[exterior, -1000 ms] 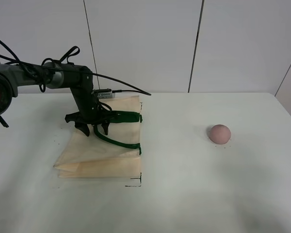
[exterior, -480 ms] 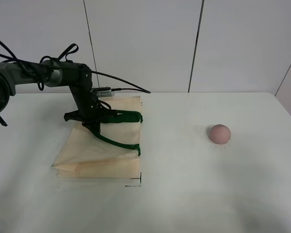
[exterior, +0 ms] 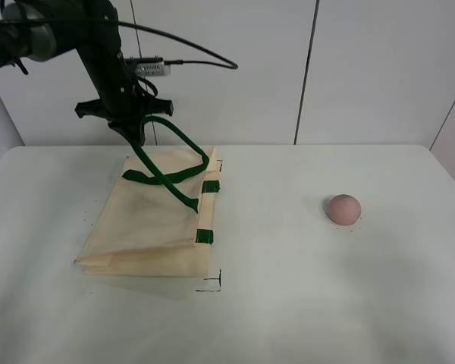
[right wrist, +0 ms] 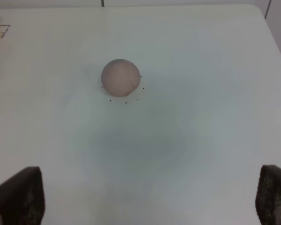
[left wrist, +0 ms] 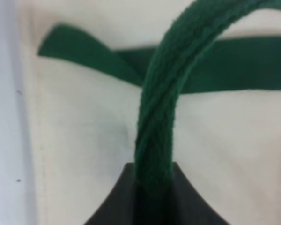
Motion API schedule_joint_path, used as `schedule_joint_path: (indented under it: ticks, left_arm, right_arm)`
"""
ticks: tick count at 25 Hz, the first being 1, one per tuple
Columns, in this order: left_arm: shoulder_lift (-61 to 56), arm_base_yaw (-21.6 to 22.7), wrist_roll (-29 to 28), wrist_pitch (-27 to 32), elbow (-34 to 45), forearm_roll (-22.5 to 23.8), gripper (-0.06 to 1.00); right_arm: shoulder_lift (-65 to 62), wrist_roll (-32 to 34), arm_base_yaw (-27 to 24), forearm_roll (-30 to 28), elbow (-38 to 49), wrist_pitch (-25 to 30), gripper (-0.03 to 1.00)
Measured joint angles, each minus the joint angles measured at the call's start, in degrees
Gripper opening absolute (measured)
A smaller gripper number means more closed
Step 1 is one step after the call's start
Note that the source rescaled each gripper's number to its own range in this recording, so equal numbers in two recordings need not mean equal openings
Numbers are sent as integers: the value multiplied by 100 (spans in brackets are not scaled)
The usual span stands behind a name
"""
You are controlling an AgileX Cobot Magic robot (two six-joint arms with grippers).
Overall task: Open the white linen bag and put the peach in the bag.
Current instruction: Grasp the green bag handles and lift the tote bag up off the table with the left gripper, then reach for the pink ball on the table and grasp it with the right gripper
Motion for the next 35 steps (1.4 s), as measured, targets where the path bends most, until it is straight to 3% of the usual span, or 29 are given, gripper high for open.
schedule_joint_path:
  ticks: [12, 29, 35]
  left_arm:
    - [-1108, 0, 348, 21, -204, -79, 0]
    - [-1562, 0, 407, 25, -204, -79, 0]
    - [-1562, 0, 442, 25, -204, -256, 0]
  right_arm:
    - [0, 0, 0, 5, 0, 0, 100]
    - [11, 0, 0, 74, 0, 0, 100]
    - [1657, 0, 0, 88, -258, -319, 100]
